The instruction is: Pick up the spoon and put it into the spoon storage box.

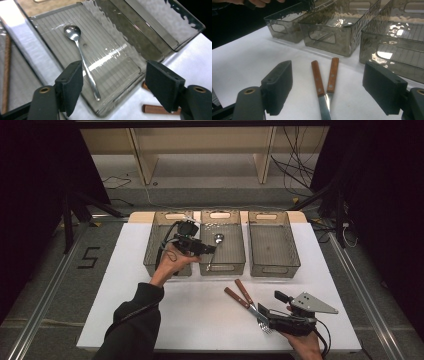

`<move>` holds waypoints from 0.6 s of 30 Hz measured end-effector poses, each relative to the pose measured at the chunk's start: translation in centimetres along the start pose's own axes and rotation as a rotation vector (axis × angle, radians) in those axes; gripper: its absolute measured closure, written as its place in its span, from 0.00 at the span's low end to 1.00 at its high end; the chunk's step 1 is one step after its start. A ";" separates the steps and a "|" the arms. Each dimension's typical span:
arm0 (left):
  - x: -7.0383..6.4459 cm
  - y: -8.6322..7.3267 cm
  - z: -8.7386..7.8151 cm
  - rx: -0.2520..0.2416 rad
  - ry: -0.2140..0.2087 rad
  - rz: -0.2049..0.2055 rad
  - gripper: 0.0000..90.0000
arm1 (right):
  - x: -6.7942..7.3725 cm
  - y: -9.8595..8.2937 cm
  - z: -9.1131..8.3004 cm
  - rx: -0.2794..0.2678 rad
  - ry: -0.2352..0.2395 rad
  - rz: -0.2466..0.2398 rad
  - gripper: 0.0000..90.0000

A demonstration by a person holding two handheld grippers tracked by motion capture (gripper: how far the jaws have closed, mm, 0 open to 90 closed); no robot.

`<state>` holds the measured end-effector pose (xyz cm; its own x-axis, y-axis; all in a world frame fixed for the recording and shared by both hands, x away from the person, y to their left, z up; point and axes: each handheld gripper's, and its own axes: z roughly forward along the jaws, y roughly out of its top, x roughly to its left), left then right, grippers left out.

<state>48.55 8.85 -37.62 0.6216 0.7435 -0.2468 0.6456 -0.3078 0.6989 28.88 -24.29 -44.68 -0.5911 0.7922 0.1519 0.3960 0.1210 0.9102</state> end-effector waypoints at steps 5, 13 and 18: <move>-0.2 -1.6 -1.3 -0.033 -0.008 0.016 0.30 | 0.0 0.0 0.1 0.005 0.002 -0.004 0.27; -0.6 -4.2 -2.5 -0.059 -0.032 0.027 0.27 | 0.0 -0.1 0.2 0.011 0.008 -0.006 0.27; -0.7 -5.7 -3.0 -0.074 -0.049 0.034 0.26 | 0.1 -0.1 0.3 0.016 0.010 -0.004 0.27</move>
<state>43.10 11.86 -39.44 0.6646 0.7027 -0.2538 0.5907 -0.2861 0.7545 28.98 -24.07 -44.83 -0.5995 0.7859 0.1517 0.4046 0.1340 0.9046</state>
